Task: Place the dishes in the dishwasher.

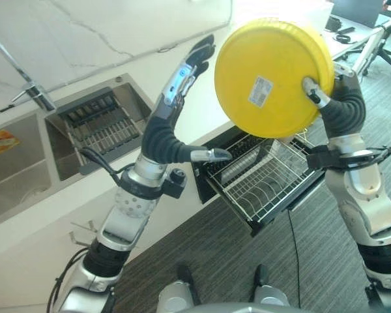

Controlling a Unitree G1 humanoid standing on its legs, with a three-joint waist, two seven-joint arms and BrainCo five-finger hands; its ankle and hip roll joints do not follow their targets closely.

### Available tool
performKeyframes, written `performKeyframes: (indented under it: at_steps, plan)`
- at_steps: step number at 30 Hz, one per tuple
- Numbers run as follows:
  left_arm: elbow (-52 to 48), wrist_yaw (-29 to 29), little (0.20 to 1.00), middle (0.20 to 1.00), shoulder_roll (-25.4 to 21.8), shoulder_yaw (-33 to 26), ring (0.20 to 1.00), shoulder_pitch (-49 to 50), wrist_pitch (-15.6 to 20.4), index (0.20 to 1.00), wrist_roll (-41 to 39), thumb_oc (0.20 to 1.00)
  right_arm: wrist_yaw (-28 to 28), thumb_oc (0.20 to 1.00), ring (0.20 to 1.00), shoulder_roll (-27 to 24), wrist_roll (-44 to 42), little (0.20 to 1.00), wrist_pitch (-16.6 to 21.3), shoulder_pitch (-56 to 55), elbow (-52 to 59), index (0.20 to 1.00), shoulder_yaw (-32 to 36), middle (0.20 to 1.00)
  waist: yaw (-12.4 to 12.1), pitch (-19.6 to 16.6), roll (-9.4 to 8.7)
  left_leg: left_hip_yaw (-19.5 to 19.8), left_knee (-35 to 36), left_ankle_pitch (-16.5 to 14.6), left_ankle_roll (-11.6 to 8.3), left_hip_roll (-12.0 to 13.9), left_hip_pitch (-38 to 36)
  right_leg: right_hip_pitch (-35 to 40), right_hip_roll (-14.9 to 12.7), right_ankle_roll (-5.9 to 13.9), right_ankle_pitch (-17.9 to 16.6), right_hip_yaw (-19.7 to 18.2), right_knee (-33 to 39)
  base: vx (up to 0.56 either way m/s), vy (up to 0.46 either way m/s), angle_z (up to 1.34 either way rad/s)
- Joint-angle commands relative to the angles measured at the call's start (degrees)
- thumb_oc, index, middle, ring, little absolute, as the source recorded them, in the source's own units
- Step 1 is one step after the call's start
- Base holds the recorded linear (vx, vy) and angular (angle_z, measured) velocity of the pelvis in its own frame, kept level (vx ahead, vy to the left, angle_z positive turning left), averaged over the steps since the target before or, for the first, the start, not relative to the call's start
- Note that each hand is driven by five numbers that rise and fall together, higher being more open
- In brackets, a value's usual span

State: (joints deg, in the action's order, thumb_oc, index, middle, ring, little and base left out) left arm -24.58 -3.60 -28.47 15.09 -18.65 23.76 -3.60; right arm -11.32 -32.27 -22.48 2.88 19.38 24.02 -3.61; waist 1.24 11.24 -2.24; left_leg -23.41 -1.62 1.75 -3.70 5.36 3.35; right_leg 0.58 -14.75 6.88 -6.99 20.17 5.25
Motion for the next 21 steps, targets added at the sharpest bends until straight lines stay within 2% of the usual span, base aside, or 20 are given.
performKeyframes:
  at_steps: [1, 2, 3, 4, 5, 7, 8, 9, 11, 12, 13, 14, 16, 18, 19, 20, 21]
  plan:
    - [-2.4, 5.6, 1.000, 1.000, -0.8, 2.0, 1.000, -0.6, -2.0, 1.000, -2.9, 1.000, -2.5, 0.200, 0.200, -2.2, 0.6, 0.200, 4.0, 2.8, 2.5, 0.200, 5.1, 0.200, -0.2, -0.7, 1.71, 3.5, 4.9, -0.7, -1.74, 2.9, -8.0, 5.8, 1.3, 4.22, 6.4, 2.6, -7.5, 0.02, 0.134, 0.26]
    - [-1.9, 6.7, 1.000, 1.000, -1.5, 2.3, 1.000, -0.1, -1.9, 1.000, -3.0, 1.000, -2.9, 0.200, 0.200, -2.7, 0.0, 0.200, 5.0, 1.9, 2.3, 0.200, 6.2, 0.200, 0.0, -0.3, 1.62, 4.1, 5.0, -0.8, -1.00, 2.5, -8.2, 4.1, 0.8, 4.43, 6.4, 2.2, -13.0, 0.02, 0.126, 0.25]
    - [-1.9, 6.7, 1.000, 1.000, -1.5, 2.3, 1.000, -0.1, -1.9, 1.000, -3.0, 1.000, -2.9, 0.200, 0.200, -2.7, 0.0, 0.200, 5.0, 1.9, 2.3, 0.200, 6.2, 0.200, 0.0, -0.3, 1.62, 4.1, 5.0, -0.8, -1.00, 2.5, -8.2, 4.1, 0.8, 4.43, 6.4, 2.2, -13.0, -0.02, 0.117, 0.25]
    - [-0.9, 8.3, 1.000, 1.000, -2.1, 2.6, 1.000, 0.3, -0.4, 1.000, -1.0, 1.000, -3.6, 0.200, 0.200, -3.5, -1.4, 0.200, 7.2, -0.1, 2.1, 0.200, 7.7, 0.200, 1.0, 0.9, 1.83, 5.9, 5.1, -1.2, 0.14, 2.4, -8.4, -1.0, -0.3, 4.51, 5.4, -1.0, -22.1, -0.03, 0.053, 0.34]
    - [-0.3, 9.1, 1.000, 1.000, -2.2, 3.1, 1.000, 0.0, 0.0, 1.000, 0.4, 1.000, -3.8, 0.200, 0.200, -3.4, -1.0, 0.200, 8.5, -0.8, 1.9, 0.200, 8.4, 0.200, 1.5, 1.3, 1.80, 7.0, 5.0, -1.4, 0.44, 2.2, -8.2, -3.4, -0.6, 4.25, 5.3, -3.2, -24.4, -0.03, 0.000, 0.44]
    - [1.0, 10.5, 1.000, 1.000, -2.7, 4.6, 1.000, -0.6, -1.1, 1.000, 0.4, 1.000, -2.6, 0.200, 0.200, -2.7, -0.5, 0.200, 10.0, -1.1, 0.7, 0.200, 9.2, 0.200, 1.8, 1.8, 1.59, 8.7, 4.0, -1.7, 0.16, 2.4, -7.5, -4.3, -1.6, 3.41, 5.4, -6.0, -20.4, 0.00, -0.180, 0.60]
    - [1.5, 11.9, 1.000, 1.000, -2.8, 5.0, 1.000, -0.8, -1.8, 1.000, 0.7, 1.000, -2.7, 0.200, 0.200, -2.4, 0.8, 0.200, 10.4, -0.9, 0.3, 0.200, 9.4, 0.200, 1.7, 1.8, 1.62, 9.0, 3.6, -1.8, -0.03, 2.7, -7.2, -3.6, -2.0, 3.27, 5.3, -6.2, -17.9, 0.01, -0.489, 0.55]
    - [3.0, 15.6, 1.000, 1.000, -3.7, 6.6, 1.000, -1.1, -4.5, 1.000, -0.2, 1.000, -3.0, 0.200, 0.200, -2.7, 2.4, 0.200, 9.7, 0.7, -0.4, 0.200, 9.1, 0.200, 1.0, 1.3, 1.19, 9.5, 2.7, -2.3, -1.10, 3.4, -6.4, -1.7, -5.0, 4.40, 0.5, -6.3, -9.5, 0.01, -0.537, 0.36]
    - [4.6, 18.1, 1.000, 1.000, -4.3, 8.3, 1.000, -1.2, -5.6, 1.000, 1.2, 1.000, -4.0, 0.200, 0.200, -2.8, 3.6, 0.200, 9.0, 2.4, -1.4, 0.200, 8.2, 0.200, 0.5, 1.1, 1.09, 10.0, 2.4, -2.9, -1.87, 4.2, -6.0, -1.2, -6.2, 5.67, -3.3, -6.9, -4.1, 0.03, -0.484, 0.22]
    - [5.5, 19.3, 1.000, 1.000, -4.9, 9.4, 1.000, -1.3, -6.5, 1.000, 1.8, 1.000, -4.2, 0.200, 0.200, -2.8, 4.5, 0.200, 8.8, 3.4, -2.2, 0.200, 7.6, 0.200, 0.5, 1.0, 1.11, 11.0, 2.3, -3.4, -2.17, 4.7, -5.9, -1.4, -6.3, 6.05, -4.9, -8.5, -1.9, 0.03, -0.742, 0.25]
    - [7.2, 23.1, 1.000, 1.000, -7.5, 11.6, 1.000, -1.6, -7.8, 1.000, 2.3, 1.000, -6.1, 0.200, 0.200, -3.6, 6.6, 0.200, 7.9, 4.8, -3.2, 0.200, 6.8, 0.200, 0.5, 0.9, 1.07, 15.0, 1.6, -3.7, -2.58, 6.4, -4.6, -2.8, -5.3, 6.28, -4.4, -14.0, -1.2, 0.04, -0.731, 0.28]
    - [7.4, 24.3, 1.000, 1.000, -8.1, 11.5, 1.000, -1.3, -8.0, 1.000, 2.4, 1.000, -6.3, 0.200, 0.200, -4.2, 6.8, 0.200, 7.5, 4.7, -3.1, 0.200, 7.1, 0.200, 0.5, 0.7, 1.08, 15.9, 1.5, -3.8, -2.74, 6.8, -4.3, -2.8, -5.0, 6.50, -3.4, -14.6, -1.3, 0.02, -0.753, 0.57]
    - [7.1, 25.1, 1.000, 1.000, -10.0, 10.8, 1.000, 0.9, -6.8, 1.000, 4.6, 1.000, -5.1, 0.200, 0.200, -6.2, 4.9, 0.200, 6.6, 5.2, -3.0, 0.200, 7.9, 0.200, 0.0, 0.1, 1.11, 16.6, 1.0, -3.1, -3.92, 9.0, -3.9, -2.0, -4.4, 6.60, -1.8, -13.2, -1.2, 0.03, -0.471, 0.98]
    - [8.2, 25.3, 1.000, 1.000, -11.7, 10.1, 1.000, 4.9, -5.6, 1.000, 5.5, 1.000, -4.0, 0.200, 0.200, -8.1, 2.9, 0.200, 4.4, 7.6, -3.8, 0.200, 7.2, 0.200, -0.5, -0.8, 1.27, 16.6, 2.3, -0.9, -5.92, 11.8, -4.3, -1.3, -2.0, 6.75, 0.7, -12.3, -0.3, 0.02, -0.527, 0.39]
    - [9.5, 24.6, 1.000, 1.000, -11.8, 10.2, 1.000, 7.3, -4.4, 1.000, 6.3, 1.000, -3.8, 0.200, 0.200, -8.9, 3.2, 0.200, 3.5, 10.4, -5.5, 0.200, 4.7, 0.200, -1.1, -0.9, 1.95, 15.8, 2.0, 1.4, -7.31, 14.1, -3.5, -0.8, 0.2, 4.89, 2.4, -11.5, -0.3, 0.02, -0.483, 0.03]
    - [11.5, 23.3, 1.000, 1.000, -12.0, 11.5, 1.000, 7.6, -2.7, 1.000, 7.6, 1.000, -3.4, 0.200, 0.200, -9.0, 3.7, 0.200, 3.6, 11.1, -7.0, 0.200, 3.5, 0.200, -0.7, -1.0, 2.44, 14.3, -0.7, 2.4, -7.79, 14.5, -2.5, 0.1, 1.1, 3.88, 3.6, -10.2, -0.3, 0.02, -0.483, 0.18]
    - [12.8, 22.8, 1.000, 1.000, -12.2, 12.1, 1.000, 7.5, -1.3, 1.000, 8.5, 1.000, -3.8, 0.200, 0.200, -10.4, 3.2, 0.200, 3.7, 11.1, -7.6, 0.200, 3.2, 0.200, -0.5, -0.9, 2.80, 13.5, -3.6, 3.3, -7.80, 13.6, -0.8, 0.8, 1.7, 3.09, 4.2, -8.7, -0.3, 0.05, -0.246, 0.26]
